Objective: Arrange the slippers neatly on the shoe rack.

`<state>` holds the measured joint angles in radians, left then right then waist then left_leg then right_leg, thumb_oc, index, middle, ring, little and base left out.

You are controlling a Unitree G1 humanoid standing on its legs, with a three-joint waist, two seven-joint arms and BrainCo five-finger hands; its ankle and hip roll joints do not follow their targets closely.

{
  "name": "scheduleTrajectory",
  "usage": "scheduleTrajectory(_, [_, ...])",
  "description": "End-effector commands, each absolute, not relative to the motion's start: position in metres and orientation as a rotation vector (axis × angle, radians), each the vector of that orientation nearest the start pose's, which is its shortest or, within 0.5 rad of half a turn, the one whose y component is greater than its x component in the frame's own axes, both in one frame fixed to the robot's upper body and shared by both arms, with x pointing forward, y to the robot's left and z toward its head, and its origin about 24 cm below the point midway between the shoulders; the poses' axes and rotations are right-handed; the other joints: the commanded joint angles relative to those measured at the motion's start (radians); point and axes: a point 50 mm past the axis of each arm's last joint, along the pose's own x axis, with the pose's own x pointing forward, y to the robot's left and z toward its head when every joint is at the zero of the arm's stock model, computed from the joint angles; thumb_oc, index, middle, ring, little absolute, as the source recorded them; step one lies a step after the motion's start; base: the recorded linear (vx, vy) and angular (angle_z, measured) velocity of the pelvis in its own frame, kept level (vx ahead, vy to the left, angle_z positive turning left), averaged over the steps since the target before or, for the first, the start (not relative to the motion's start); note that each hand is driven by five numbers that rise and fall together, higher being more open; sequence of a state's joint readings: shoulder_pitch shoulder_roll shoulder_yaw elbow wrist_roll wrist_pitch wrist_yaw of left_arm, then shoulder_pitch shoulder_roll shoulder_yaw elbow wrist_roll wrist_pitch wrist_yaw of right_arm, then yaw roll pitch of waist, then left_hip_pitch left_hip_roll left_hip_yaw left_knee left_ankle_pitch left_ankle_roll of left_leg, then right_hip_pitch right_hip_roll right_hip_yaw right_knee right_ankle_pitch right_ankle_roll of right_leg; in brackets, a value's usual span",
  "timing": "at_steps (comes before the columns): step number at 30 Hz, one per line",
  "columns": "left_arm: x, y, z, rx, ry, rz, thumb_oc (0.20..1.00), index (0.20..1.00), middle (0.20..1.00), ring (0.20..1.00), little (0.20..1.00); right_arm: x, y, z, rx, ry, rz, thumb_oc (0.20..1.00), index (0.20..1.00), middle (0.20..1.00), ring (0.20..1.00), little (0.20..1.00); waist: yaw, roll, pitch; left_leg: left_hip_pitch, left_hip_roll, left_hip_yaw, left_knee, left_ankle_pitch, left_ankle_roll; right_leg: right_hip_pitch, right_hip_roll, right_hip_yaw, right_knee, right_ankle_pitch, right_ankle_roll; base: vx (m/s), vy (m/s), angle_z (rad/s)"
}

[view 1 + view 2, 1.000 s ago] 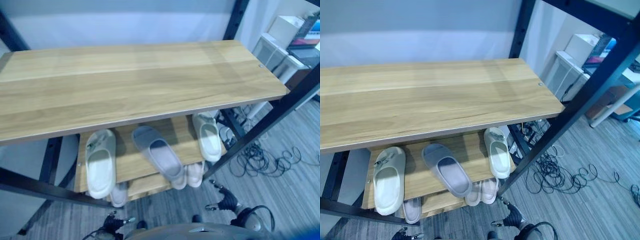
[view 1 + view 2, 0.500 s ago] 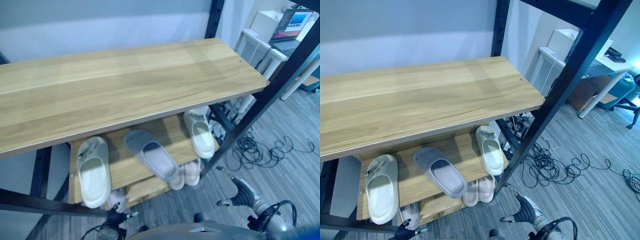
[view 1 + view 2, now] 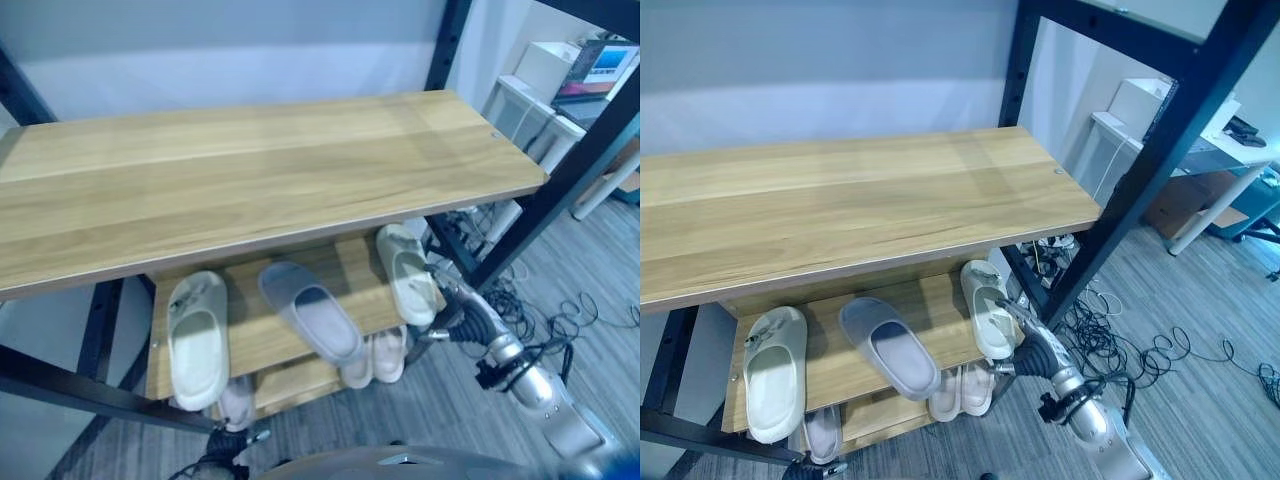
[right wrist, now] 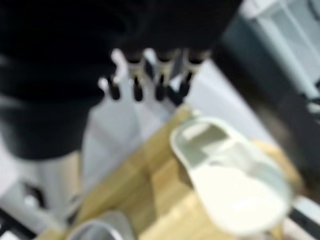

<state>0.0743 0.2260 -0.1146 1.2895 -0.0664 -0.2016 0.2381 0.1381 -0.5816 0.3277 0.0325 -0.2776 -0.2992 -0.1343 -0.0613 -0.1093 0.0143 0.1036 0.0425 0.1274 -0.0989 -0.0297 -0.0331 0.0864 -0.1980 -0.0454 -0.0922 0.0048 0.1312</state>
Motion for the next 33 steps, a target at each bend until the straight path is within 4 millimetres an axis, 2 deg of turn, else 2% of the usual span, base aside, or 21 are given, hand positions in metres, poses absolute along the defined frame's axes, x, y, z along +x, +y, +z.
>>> scheduleTrajectory(1, [0.060, 0.242, -0.163, 0.343, 1.175, 0.289, 1.000, 1.000, 1.000, 1.000, 1.000, 0.221, -0.174, 0.024, -0.742, -0.143, 0.337, 1.000, 1.000, 1.000, 1.000, 1.000, 0.039, -0.006, -0.033, -0.027, 0.016, -0.033, 0.012, 0.001, -0.006, -0.033, -0.114, -0.014, 0.121, 0.029, 0.109, 0.07, 0.006, 0.22])
scheduleTrajectory(2, [0.056, 0.244, -0.163, 0.348, 1.186, 0.292, 1.000, 1.000, 1.000, 1.000, 1.000, 0.228, -0.175, 0.023, -0.757, -0.142, 0.330, 1.000, 1.000, 1.000, 1.000, 1.000, 0.052, -0.010, -0.031, -0.033, 0.014, -0.041, 0.012, 0.002, -0.005, -0.031, -0.116, -0.024, 0.123, 0.027, 0.108, 0.05, 0.003, 0.13])
scheduleTrajectory(4, [0.057, 0.245, -0.163, 0.348, 1.186, 0.292, 1.000, 1.000, 1.000, 1.000, 1.000, 0.228, -0.175, 0.023, -0.757, -0.143, 0.330, 1.000, 1.000, 1.000, 1.000, 1.000, 0.051, -0.010, -0.031, -0.033, 0.013, -0.042, 0.012, 0.002, -0.005, -0.030, -0.116, -0.025, 0.123, 0.027, 0.108, 0.03, 0.003, 0.29])
scheduleTrajectory(6, [0.053, 0.250, -0.162, 0.355, 1.198, 0.298, 1.000, 1.000, 1.000, 1.000, 1.000, 0.238, -0.171, 0.021, -0.775, -0.131, 0.345, 1.000, 1.000, 1.000, 1.000, 1.000, 0.078, -0.016, -0.026, -0.053, 0.009, -0.066, 0.012, 0.008, -0.007, -0.028, -0.122, -0.052, 0.126, 0.025, 0.106, 0.04, 0.005, 0.16])
scheduleTrajectory(19, [0.042, 0.262, -0.160, 0.342, 1.236, 0.334, 1.000, 1.000, 1.000, 1.000, 1.000, 0.258, -0.166, 0.019, -0.805, -0.123, 0.337, 1.000, 1.000, 1.000, 1.000, 1.000, 0.151, -0.030, -0.011, -0.107, -0.012, -0.138, 0.012, 0.018, -0.006, -0.021, -0.134, -0.137, 0.145, 0.021, 0.102, 0.04, 0.004, 0.22])
scheduleTrajectory(26, [0.055, 0.262, -0.158, 0.333, 1.183, 0.341, 1.000, 1.000, 1.000, 1.000, 1.000, 0.266, -0.164, 0.027, -0.818, -0.160, 0.319, 1.000, 1.000, 1.000, 1.000, 1.000, 0.177, -0.040, -0.008, -0.133, -0.017, -0.173, 0.012, 0.024, -0.008, -0.015, -0.131, -0.167, 0.141, 0.024, 0.100, 0.03, -0.009, 0.18])
scheduleTrajectory(29, [0.054, 0.264, -0.158, 0.331, 1.190, 0.346, 1.000, 1.000, 1.000, 1.000, 1.000, 0.267, -0.161, 0.029, -0.817, -0.174, 0.324, 1.000, 1.000, 1.000, 1.000, 1.000, 0.182, -0.043, -0.007, -0.138, -0.018, -0.181, 0.012, 0.025, -0.008, -0.013, -0.130, -0.173, 0.137, 0.023, 0.098, 0.04, -0.012, 0.19])
scheduleTrajectory(33, [0.055, 0.268, -0.157, 0.327, 1.187, 0.358, 1.000, 1.000, 1.000, 1.000, 1.000, 0.273, -0.149, 0.030, -0.815, -0.194, 0.350, 1.000, 1.000, 1.000, 1.000, 1.000, 0.201, -0.053, -0.001, -0.148, -0.018, -0.197, 0.012, 0.026, -0.010, -0.008, -0.124, -0.184, 0.132, 0.023, 0.092, 0.05, -0.014, 0.12])
